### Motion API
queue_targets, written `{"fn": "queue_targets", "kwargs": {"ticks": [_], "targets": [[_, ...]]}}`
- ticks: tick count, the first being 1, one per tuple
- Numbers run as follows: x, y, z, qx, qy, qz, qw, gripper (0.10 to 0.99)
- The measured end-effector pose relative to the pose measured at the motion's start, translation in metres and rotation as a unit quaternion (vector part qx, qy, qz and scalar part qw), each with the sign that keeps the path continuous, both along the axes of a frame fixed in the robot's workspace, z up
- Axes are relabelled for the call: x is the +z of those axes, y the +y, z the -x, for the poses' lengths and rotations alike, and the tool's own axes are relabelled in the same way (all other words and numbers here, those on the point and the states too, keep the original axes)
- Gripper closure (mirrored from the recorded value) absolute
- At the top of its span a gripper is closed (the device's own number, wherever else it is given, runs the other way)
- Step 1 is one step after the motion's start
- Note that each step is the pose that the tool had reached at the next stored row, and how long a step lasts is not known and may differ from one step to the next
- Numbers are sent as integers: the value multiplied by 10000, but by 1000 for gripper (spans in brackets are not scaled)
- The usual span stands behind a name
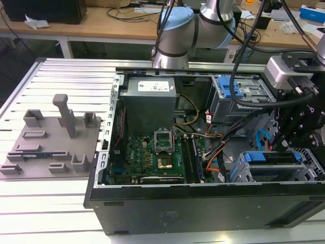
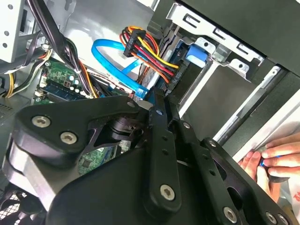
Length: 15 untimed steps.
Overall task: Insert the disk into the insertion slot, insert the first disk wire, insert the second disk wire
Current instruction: 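Insert the second disk wire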
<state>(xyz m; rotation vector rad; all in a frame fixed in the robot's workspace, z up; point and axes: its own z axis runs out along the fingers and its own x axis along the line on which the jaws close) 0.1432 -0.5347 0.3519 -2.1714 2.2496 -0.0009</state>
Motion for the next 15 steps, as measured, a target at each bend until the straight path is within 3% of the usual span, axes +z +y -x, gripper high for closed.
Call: {"fn": "queue_targets", "kwargs": {"ticks": [15], "targets": [[-38,-28,-27,0,0,0,10000,922]]}}
